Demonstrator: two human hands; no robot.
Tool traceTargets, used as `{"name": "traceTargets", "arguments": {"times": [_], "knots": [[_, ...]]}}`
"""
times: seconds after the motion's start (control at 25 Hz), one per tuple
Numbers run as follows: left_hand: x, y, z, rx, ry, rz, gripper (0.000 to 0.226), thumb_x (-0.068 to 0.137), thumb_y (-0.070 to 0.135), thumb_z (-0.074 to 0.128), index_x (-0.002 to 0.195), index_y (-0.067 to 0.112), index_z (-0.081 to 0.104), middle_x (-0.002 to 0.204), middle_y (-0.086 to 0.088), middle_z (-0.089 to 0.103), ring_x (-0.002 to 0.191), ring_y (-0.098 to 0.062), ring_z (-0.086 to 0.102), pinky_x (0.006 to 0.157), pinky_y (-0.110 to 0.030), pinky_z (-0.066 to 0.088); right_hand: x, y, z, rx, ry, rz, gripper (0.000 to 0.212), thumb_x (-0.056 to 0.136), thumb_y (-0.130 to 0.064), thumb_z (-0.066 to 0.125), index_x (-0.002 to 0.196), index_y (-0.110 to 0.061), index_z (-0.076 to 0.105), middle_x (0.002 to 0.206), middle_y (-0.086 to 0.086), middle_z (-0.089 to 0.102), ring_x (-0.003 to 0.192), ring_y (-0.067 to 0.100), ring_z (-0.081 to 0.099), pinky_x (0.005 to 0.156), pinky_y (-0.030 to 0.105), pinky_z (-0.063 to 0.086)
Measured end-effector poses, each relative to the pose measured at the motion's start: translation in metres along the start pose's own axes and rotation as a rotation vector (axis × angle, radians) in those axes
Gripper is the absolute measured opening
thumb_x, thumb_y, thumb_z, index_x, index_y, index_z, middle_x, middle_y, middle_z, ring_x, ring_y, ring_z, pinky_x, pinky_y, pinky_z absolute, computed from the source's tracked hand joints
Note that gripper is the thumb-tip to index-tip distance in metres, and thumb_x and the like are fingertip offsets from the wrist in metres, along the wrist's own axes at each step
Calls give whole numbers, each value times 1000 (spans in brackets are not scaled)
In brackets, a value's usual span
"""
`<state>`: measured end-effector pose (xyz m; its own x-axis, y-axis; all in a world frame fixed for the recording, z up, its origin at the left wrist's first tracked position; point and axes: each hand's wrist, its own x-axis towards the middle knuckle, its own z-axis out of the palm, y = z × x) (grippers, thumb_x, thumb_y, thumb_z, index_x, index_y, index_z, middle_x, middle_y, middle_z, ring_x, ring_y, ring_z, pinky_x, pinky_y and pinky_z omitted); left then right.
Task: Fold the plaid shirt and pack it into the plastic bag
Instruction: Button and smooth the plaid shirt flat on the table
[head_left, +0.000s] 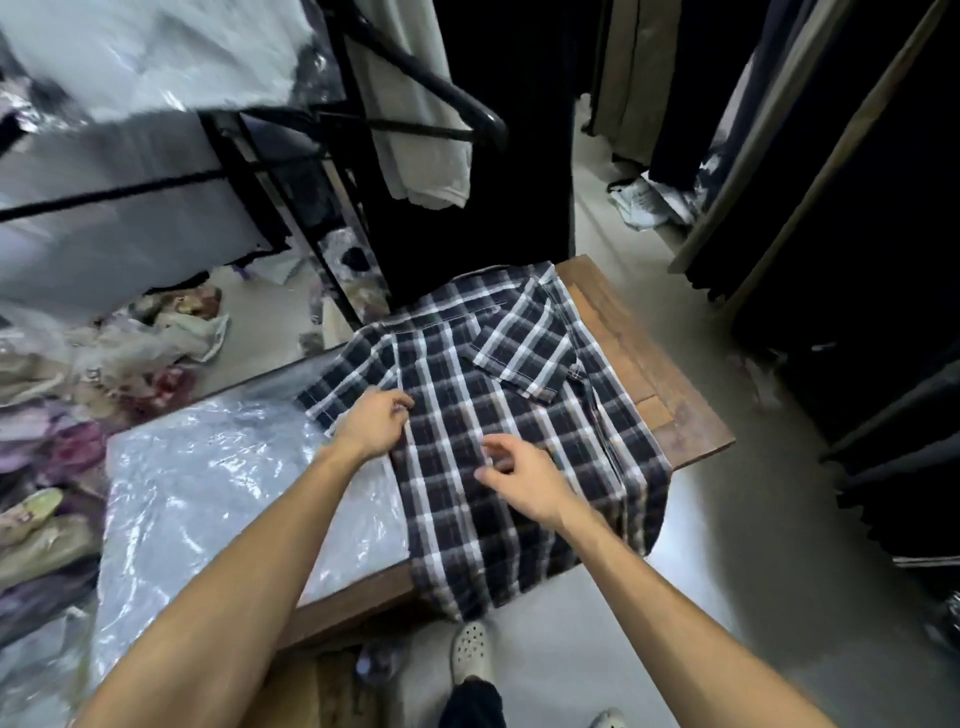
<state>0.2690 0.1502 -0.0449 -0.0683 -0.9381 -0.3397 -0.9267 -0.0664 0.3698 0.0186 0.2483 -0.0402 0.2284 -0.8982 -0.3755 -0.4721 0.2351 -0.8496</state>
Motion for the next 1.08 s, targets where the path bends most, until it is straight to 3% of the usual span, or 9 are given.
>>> {"name": "traceTargets", "arguments": {"times": [0.16, 0.28, 0.44, 0.56, 0.68, 0.8, 0.88, 1.0, 1.08], "knots": [[16, -46, -29, -111, 189, -87, 28, 94, 18, 61, 120, 28, 67, 124, -12, 60, 119, -33, 57, 104, -43, 47, 32, -37, 47, -16, -40, 15, 61, 99, -29, 64, 155, -19, 41, 154, 3, 48, 136, 20, 51, 101, 26, 48], [32, -71, -44, -87, 151, -292, 58, 92, 41, 66, 143, 20, 48, 142, -21, 46, 132, -43, 44, 110, -54, 40, 53, -61, 73, -35, 31, 22, 68, 99, -33, 64, 158, -20, 34, 161, 2, 40, 145, 21, 42, 117, 35, 37], [44, -92, -55, 105, 42, -328, 82, 82, 74, 61, 133, 10, 57, 142, -22, 50, 132, -42, 42, 105, -49, 42, 78, -76, 95, 79, 141, 127, 82, 92, -30, 73, 160, -20, 28, 163, 1, 36, 150, 21, 34, 122, 40, 32], [48, -100, -59, 16, 36, -317, 83, 77, 72, 68, 132, 11, 53, 138, -19, 54, 131, -39, 45, 105, -50, 43, 86, -79, 100, -41, 140, 132, 87, 85, -25, 79, 158, -16, 31, 157, 0, 43, 147, 22, 35, 121, 38, 30], [50, -104, -68, -15, 36, -314, 48, 77, 67, 71, 90, 21, 64, 110, -8, 72, 109, -32, 63, 94, -41, 50, 91, -84, 102, -175, 122, 46, 76, 82, -22, 80, 149, -15, 45, 142, -2, 53, 138, 22, 41, 115, 33, 31], [52, -91, -89, -302, -59, -279, 37, 80, 46, 73, 60, 18, 59, 68, 2, 68, 78, -22, 65, 69, -31, 46, 97, -93, 99, -155, 72, -24, 96, 71, -28, 90, 152, -19, 40, 140, -7, 52, 132, 13, 43, 118, 36, 34], [56, -71, -109, -477, -156, -227, 31, 81, 36, 76, 61, 17, 61, 67, -3, 66, 71, -22, 60, 67, -30, 48, 99, -100, 100, -76, 39, -36, 112, 65, -33, 96, 156, -19, 31, 131, -16, 45, 126, 4, 41, 112, 26, 33], [65, -23, -134, -641, -278, -195, 30, 84, 33, 78, 96, 6, 77, 92, -15, 77, 76, -24, 71, 75, -37, 64, 104, -102, 94, 163, 59, -8, 121, 66, -42, 96, 159, -31, 19, 136, -23, 44, 130, 1, 45, 111, 24, 36], [73, 13, -139, -648, -303, -160, 27, 88, 32, 75, 101, 8, 76, 83, -8, 73, 64, -17, 66, 58, -29, 60, 104, -98, 85, 254, 0, -25, 114, 69, -42, 95, 150, -51, 15, 141, -31, 44, 129, -10, 45, 114, 23, 37]]}}
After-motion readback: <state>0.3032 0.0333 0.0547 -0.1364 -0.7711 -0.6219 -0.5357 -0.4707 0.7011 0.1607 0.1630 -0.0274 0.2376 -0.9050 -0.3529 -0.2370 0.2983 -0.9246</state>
